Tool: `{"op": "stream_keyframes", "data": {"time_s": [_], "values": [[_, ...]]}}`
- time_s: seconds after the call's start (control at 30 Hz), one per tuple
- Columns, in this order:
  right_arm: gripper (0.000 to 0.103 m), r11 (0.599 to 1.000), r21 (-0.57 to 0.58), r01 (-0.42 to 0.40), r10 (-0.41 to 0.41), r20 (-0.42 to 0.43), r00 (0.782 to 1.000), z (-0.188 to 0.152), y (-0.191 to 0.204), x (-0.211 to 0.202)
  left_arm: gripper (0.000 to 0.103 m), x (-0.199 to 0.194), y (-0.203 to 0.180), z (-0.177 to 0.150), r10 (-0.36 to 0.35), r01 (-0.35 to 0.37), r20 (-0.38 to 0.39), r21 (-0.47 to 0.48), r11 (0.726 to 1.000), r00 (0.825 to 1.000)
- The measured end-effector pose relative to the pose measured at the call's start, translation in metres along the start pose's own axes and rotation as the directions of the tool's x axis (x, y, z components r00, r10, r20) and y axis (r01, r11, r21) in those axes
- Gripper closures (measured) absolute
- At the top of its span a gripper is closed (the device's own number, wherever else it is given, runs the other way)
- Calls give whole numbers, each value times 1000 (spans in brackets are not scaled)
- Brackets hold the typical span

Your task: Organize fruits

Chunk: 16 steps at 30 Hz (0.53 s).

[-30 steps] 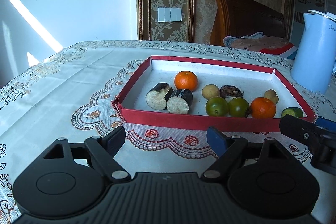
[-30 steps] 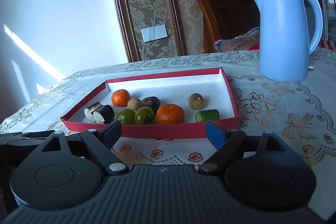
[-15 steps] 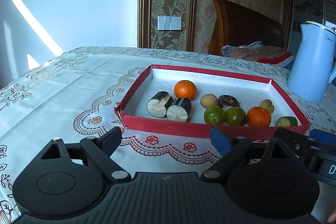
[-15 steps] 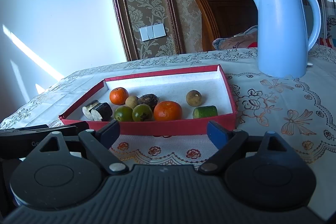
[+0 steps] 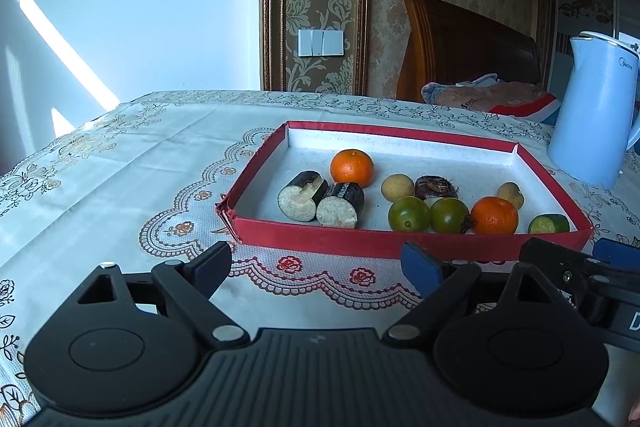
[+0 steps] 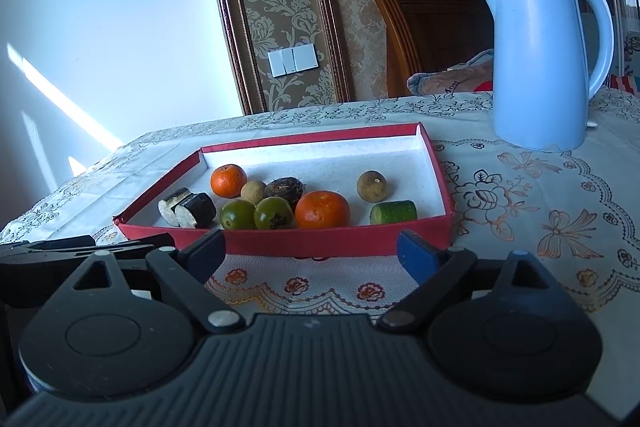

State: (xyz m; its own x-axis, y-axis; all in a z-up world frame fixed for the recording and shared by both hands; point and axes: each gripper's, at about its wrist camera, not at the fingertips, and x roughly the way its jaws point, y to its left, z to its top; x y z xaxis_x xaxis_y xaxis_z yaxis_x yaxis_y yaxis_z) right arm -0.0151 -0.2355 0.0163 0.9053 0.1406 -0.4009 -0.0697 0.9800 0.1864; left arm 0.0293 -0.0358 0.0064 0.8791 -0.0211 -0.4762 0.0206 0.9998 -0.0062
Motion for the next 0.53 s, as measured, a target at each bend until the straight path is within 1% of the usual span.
{"op": "stream_keyframes", "data": {"time_s": [0.23, 0.53], "values": [[10, 1000, 0, 0, 0, -2, 1000, 0, 0, 1, 11, -4, -5, -1, 4, -4, 26, 30, 1000, 1000], [9, 1000, 0, 2, -2, -1, 1000, 0, 0, 0, 10, -5, -6, -2, 11, -12, 38, 34, 999, 999]]}}
